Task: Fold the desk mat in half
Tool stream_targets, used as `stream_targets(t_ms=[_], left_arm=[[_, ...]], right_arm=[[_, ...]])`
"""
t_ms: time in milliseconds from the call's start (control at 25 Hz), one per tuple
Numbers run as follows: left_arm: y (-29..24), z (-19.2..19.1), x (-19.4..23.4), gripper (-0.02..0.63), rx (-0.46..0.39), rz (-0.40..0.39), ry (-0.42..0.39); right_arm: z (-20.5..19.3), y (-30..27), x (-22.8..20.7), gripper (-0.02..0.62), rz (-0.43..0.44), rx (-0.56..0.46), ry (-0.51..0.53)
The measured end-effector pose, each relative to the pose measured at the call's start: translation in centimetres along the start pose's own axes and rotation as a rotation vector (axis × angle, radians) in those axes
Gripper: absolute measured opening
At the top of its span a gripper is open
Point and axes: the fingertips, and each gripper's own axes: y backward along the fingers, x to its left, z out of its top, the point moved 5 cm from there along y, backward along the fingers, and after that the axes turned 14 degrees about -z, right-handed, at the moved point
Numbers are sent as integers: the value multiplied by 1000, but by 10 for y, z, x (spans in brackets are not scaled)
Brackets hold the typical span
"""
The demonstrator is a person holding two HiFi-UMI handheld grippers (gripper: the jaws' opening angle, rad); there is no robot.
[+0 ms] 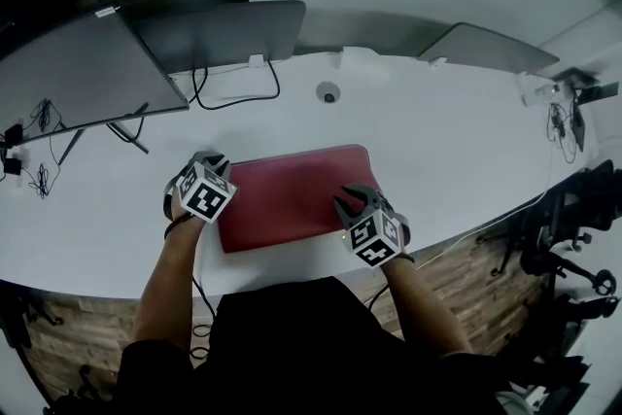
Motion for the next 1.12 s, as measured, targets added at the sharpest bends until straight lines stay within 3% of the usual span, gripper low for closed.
stream_targets(t_ms=[200,520,600,800,1000,1120], left_arm=[[19,-6,-2,32,-46,14,9],[46,-9,-35,32,-190,-29,37],[58,-7,-42,32,-226,-26,59],[79,-4,-72,32,-298,-32,124],[78,-5,-134,32,-337,-5,189],[69,-7,-160,32,-315,36,217]], right_arm=[[1,14,7,87,-18,-1,-32],[3,29,30,77,9,-3,-95],[6,30,32,37,16,-14,-101],[7,37,32,34,59,-25,-127],[-24,44,23,34,41,3,-123],[-55,47,8,34,18,13,-183]])
